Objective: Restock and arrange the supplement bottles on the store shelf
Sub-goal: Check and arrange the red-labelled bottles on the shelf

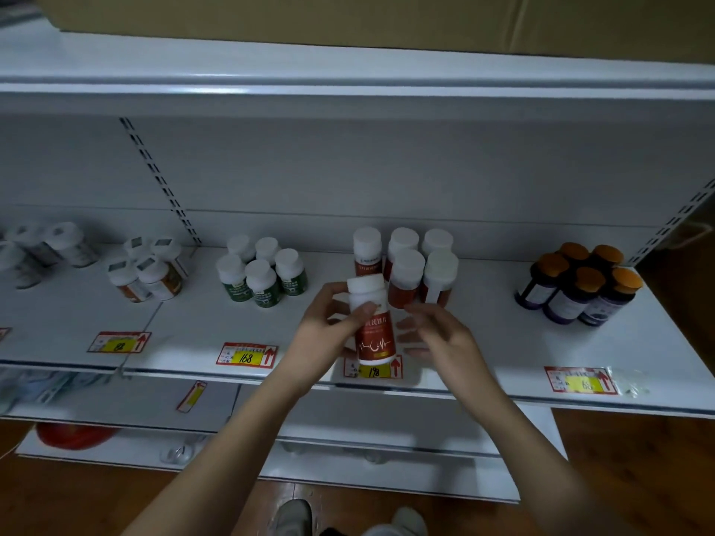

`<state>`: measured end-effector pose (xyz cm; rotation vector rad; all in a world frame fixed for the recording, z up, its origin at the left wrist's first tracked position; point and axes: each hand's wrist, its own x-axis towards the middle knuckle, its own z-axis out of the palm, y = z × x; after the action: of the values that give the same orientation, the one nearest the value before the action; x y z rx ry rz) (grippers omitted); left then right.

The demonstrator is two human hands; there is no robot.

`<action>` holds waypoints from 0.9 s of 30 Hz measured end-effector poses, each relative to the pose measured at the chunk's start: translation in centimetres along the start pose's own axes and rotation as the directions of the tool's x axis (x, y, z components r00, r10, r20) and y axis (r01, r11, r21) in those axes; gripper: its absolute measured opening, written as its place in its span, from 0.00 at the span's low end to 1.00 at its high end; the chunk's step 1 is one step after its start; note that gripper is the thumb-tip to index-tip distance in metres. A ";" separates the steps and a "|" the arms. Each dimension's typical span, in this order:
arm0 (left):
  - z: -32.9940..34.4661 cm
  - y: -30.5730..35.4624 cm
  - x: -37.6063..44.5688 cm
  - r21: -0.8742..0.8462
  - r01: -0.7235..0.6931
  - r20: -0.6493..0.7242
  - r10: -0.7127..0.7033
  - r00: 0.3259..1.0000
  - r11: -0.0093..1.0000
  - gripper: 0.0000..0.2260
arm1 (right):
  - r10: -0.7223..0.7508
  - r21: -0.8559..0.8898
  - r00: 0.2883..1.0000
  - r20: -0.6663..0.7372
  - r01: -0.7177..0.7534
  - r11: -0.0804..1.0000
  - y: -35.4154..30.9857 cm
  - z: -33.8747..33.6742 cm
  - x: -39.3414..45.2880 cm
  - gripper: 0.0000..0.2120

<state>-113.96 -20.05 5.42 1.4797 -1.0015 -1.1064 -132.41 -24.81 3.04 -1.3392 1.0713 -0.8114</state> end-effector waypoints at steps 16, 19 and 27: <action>0.0 3.6 -3.0 -0.080 -0.041 0.046 0.045 0.998 0.996 0.18 | -0.029 0.377 0.997 0.070 0.001 0.926 -3.2 2.9 -4.6 0.24; 0.3 3.9 -3.4 -0.050 -0.066 0.036 0.068 0.997 0.997 0.21 | -0.085 0.309 0.996 -0.028 0.089 0.947 -3.3 3.0 -4.6 0.23; 0.8 4.5 -3.3 -0.064 -0.069 -0.056 0.065 0.996 0.996 0.16 | -0.176 0.088 0.976 -0.125 0.188 0.978 -3.9 3.5 -4.3 0.18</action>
<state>-115.76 -17.77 10.23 1.4058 -0.9616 -1.0367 -130.11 -19.94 7.20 -1.3315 0.9940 -1.0774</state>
